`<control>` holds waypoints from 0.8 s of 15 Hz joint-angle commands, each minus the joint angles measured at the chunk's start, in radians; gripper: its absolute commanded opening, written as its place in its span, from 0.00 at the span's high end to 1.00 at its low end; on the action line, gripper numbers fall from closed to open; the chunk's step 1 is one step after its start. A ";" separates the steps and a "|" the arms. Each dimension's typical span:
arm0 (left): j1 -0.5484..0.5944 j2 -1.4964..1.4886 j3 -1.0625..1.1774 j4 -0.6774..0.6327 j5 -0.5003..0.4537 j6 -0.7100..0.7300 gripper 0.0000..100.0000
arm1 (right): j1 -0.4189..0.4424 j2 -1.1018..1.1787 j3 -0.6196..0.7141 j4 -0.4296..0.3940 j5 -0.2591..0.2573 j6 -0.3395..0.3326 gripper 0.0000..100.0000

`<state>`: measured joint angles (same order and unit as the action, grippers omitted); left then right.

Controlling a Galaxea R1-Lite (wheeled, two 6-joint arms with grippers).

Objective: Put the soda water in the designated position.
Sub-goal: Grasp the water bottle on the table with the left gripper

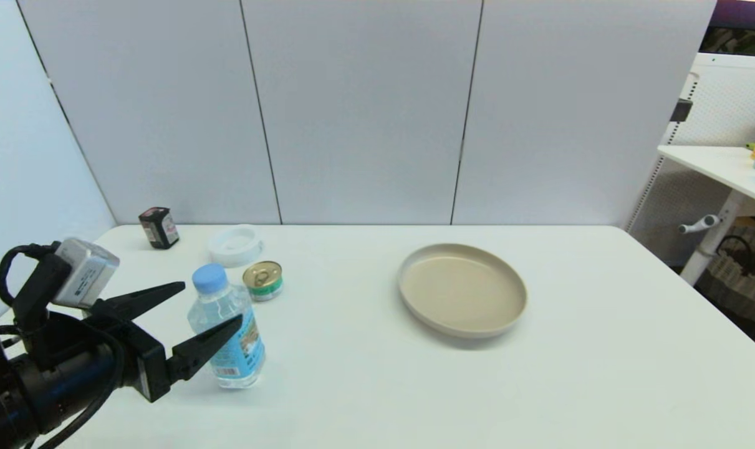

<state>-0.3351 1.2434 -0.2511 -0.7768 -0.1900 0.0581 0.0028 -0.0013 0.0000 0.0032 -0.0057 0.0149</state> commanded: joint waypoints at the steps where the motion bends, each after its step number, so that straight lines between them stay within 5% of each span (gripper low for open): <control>1: -0.002 0.159 -0.063 -0.087 0.020 -0.061 0.00 | 0.000 0.001 0.002 0.000 0.000 0.000 0.00; 9: -0.024 0.231 -0.031 -0.187 0.127 -0.100 0.00 | 0.000 0.001 0.002 0.000 0.000 0.000 0.00; 12: -0.136 0.226 -0.008 -0.191 0.299 -0.169 0.00 | 0.000 0.001 0.002 0.000 0.000 0.000 0.00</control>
<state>-0.3998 1.4711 -0.2751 -0.9598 0.0238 -0.0581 0.0032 -0.0013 0.0000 0.0032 -0.0057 0.0149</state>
